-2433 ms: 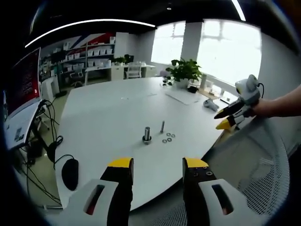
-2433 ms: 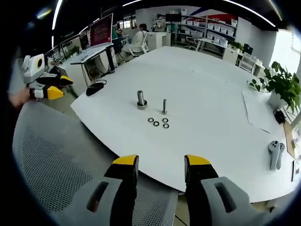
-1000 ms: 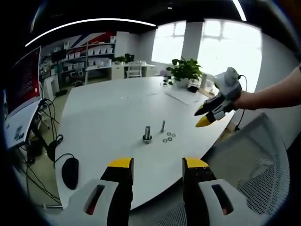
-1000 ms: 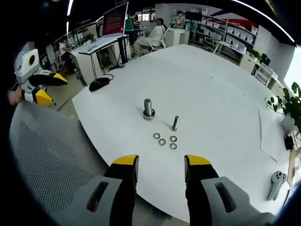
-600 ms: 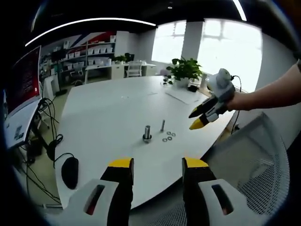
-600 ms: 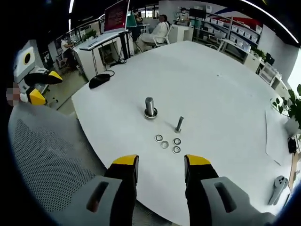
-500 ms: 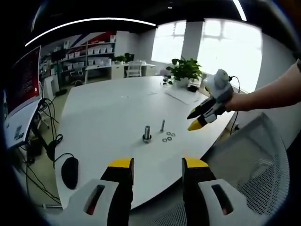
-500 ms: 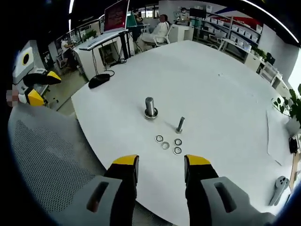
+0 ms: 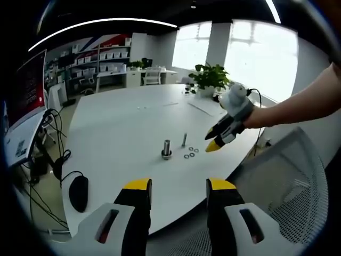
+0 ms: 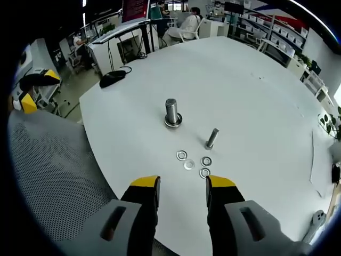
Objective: Place the washer onto the threaded stud by aligning its center hole with the stud, sliding it down to the base, and recovering from edge contact or off-axis alignment until the washer reaches the visible bottom stop.
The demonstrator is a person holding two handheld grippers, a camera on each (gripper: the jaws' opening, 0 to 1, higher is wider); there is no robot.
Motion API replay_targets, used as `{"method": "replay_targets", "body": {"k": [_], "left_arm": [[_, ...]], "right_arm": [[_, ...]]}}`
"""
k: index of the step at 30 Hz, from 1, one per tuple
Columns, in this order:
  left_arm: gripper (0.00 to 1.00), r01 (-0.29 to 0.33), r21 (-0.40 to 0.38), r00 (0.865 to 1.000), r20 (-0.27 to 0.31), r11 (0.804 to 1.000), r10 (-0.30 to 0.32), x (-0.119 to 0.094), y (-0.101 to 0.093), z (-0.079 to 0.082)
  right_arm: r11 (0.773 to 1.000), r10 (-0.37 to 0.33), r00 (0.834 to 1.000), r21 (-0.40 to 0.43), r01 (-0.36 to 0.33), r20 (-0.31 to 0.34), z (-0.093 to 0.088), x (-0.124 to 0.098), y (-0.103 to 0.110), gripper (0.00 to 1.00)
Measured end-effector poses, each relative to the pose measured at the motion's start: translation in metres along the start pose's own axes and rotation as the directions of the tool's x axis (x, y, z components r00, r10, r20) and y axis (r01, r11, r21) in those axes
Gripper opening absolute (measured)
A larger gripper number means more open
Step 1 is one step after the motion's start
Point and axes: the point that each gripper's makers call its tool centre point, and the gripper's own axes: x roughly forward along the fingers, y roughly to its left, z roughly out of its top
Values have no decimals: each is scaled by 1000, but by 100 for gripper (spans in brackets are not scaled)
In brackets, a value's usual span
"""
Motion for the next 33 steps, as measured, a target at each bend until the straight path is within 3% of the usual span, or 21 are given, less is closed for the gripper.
{"method": "replay_targets", "body": {"k": [5, 18, 20, 22, 28, 30, 33], "left_arm": [[39, 1, 0, 1000, -4, 1000, -1, 1, 1, -2], [39, -11, -4, 1000, -14, 1000, 11, 0, 1, -3], [39, -8, -3, 1000, -13, 1000, 8, -1, 1, -3], [39, -7, -4, 1000, -10, 1000, 7, -1, 0, -2], [39, -7, -4, 1000, -14, 1000, 7, -1, 0, -2], [39, -8, -6, 1000, -14, 1000, 8, -1, 0, -2], [39, -10, -5, 1000, -14, 1000, 10, -1, 0, -1]], "right_arm": [[999, 18, 999, -34, -20, -50, -1, 16, -2, 35], [994, 28, 996, -100, -37, -90, 1, 43, -14, 33], [993, 37, 995, -108, -47, -94, 5, 39, -7, 30], [994, 54, 991, -93, -66, -121, -3, 46, -11, 25], [993, 38, 991, -103, -52, -126, -2, 51, -16, 25], [992, 44, 989, -110, -59, -138, -3, 47, -9, 25], [988, 48, 987, -135, -69, -153, -4, 57, -13, 25]]}}
